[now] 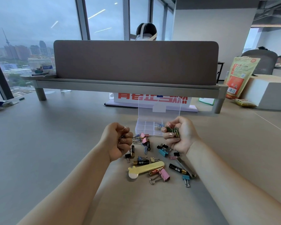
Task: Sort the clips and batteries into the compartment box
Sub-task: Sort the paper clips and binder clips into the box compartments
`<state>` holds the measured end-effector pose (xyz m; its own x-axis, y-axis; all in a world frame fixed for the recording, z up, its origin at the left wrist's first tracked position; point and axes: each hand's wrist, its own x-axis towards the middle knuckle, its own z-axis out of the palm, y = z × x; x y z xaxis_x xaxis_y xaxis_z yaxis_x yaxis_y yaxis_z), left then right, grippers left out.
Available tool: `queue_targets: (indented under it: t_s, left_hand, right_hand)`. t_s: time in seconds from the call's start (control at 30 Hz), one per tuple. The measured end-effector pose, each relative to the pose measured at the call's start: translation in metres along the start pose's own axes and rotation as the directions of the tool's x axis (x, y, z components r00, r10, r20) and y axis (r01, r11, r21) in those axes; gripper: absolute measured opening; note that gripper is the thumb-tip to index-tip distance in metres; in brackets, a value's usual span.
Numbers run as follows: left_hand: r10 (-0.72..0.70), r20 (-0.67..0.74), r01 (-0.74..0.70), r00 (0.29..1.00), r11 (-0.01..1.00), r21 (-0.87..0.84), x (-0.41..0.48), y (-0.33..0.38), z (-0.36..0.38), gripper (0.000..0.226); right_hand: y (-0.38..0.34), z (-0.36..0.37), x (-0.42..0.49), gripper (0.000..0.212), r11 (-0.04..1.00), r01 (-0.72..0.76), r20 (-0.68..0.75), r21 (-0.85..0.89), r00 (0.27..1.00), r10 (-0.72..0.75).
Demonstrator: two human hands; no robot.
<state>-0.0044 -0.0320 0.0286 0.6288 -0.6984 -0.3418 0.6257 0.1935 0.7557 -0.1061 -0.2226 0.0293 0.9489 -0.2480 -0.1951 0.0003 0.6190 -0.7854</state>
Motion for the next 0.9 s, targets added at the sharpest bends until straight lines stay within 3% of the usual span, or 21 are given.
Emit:
queue_targets:
  t_s: [0.07,0.2,0.3,0.37,0.4,0.5,0.57,0.63,0.9]
  left_hand:
    - [0.007,0.015,-0.008,1.000,0.999,0.031,0.000,-0.001,0.001,0.016]
    - [0.044,0.010,-0.045,0.999,0.987,0.156,0.002,-0.003,0.005,0.035]
    - [0.111,0.019,-0.111,0.994,0.936,0.335,-0.001,-0.007,0.008,0.026]
    - [0.206,0.019,-0.181,0.978,0.808,0.561,-0.004,-0.010,0.012,0.027]
    - [0.271,0.018,-0.207,0.962,0.692,0.692,-0.005,-0.012,0.014,0.030]
    - [0.488,0.115,-0.209,0.865,0.143,0.967,-0.005,-0.018,0.017,0.033]
    - [0.500,0.178,-0.150,0.848,-0.096,0.984,-0.004,-0.022,0.018,0.034]
    - [0.477,0.179,-0.099,0.861,-0.187,0.977,-0.001,-0.027,0.018,0.030]
    - [0.475,0.167,-0.012,0.864,-0.311,0.950,0.003,-0.036,0.024,0.025]
  right_hand:
    - [-0.002,0.000,-0.002,0.021,0.995,-0.004,-0.017,-0.104,1.000,0.002]
    - [-0.004,-0.004,-0.007,0.028,0.939,0.045,-0.073,-0.340,0.995,-0.074]
    - [-0.008,-0.009,-0.016,0.016,0.876,0.034,-0.056,-0.480,0.996,-0.069]
    - [-0.011,-0.011,-0.021,0.007,0.777,0.013,-0.036,-0.630,0.998,-0.046]
    - [-0.012,-0.012,-0.024,0.012,0.715,0.002,-0.028,-0.699,0.999,-0.031]
    - [-0.015,-0.013,-0.034,0.024,0.470,-0.022,-0.011,-0.882,1.000,0.025]
    - [-0.013,-0.009,-0.040,0.027,0.239,-0.032,-0.028,-0.970,0.999,0.021]
    - [-0.011,-0.004,-0.043,0.024,0.077,-0.029,-0.030,-0.997,0.999,-0.012]
    - [-0.013,0.003,-0.043,0.016,-0.156,-0.010,-0.012,-0.988,1.000,0.007]
